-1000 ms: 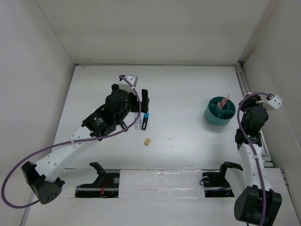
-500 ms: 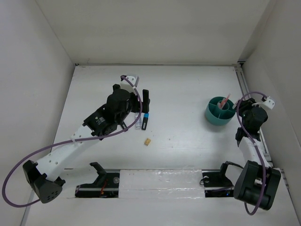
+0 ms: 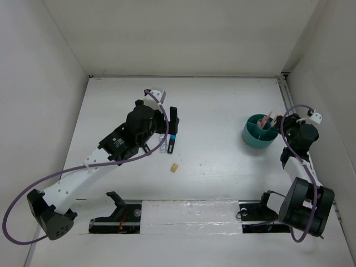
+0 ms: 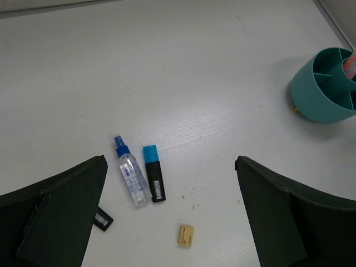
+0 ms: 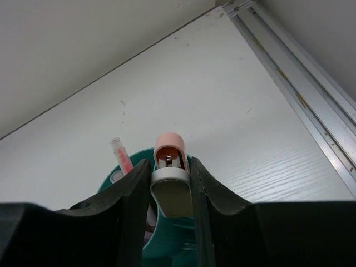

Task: Sort the stationery into containers
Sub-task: Place the stationery in the storage box.

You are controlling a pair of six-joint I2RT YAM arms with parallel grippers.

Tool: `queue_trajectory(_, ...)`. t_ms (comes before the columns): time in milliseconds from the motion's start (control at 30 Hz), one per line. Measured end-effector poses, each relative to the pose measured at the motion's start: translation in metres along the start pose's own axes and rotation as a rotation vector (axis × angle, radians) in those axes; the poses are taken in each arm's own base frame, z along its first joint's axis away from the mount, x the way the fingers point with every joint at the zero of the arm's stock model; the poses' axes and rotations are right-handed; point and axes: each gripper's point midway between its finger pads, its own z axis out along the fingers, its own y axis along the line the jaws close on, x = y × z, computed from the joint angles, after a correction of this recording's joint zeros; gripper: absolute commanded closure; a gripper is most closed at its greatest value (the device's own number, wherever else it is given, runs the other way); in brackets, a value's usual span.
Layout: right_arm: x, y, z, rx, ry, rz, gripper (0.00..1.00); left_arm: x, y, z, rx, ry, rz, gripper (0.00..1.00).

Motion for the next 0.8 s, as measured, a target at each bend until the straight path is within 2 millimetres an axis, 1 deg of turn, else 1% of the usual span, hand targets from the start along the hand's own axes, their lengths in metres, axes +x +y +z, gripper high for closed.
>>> queue_trajectory(133, 0.003, 0.000, 0.003, -0.009, 0.007, 0.001, 1.00, 0.000, -0.001, 0.000, 0.007, 0.002, 0.000, 0.00)
queue_trajectory(367, 0.016, -0.007, 0.009, 0.005, 0.044, 0.011, 1.00, 0.001, -0.005, 0.000, 0.026, 0.008, 0.001, 0.00)
queue_trajectory(433, 0.017, -0.008, 0.010, 0.006, 0.049, 0.012, 1.00, 0.001, -0.005, 0.000, 0.029, 0.009, 0.000, 0.00)
queue_trajectory(467, 0.017, -0.008, 0.011, 0.003, 0.050, 0.012, 0.93, 0.002, -0.005, 0.000, 0.031, 0.009, 0.001, 0.00)
queue_trajectory(567, 0.016, -0.007, 0.012, -0.001, 0.049, 0.012, 0.87, 0.002, -0.006, -0.001, 0.036, 0.010, 0.000, 0.00)
queue_trajectory(600, 0.015, -0.006, 0.012, -0.002, 0.048, 0.012, 0.81, 0.002, -0.006, -0.001, 0.036, 0.010, 0.000, 0.00)
queue_trajectory(633, 0.015, -0.006, 0.013, -0.003, 0.047, 0.012, 0.78, 0.002, -0.006, -0.001, 0.037, 0.010, 0.000, 0.00)
queue_trajectory(800, 0.014, -0.005, 0.013, -0.009, 0.047, 0.011, 0.68, 0.002, -0.007, -0.001, 0.040, 0.011, 0.000, 0.00)
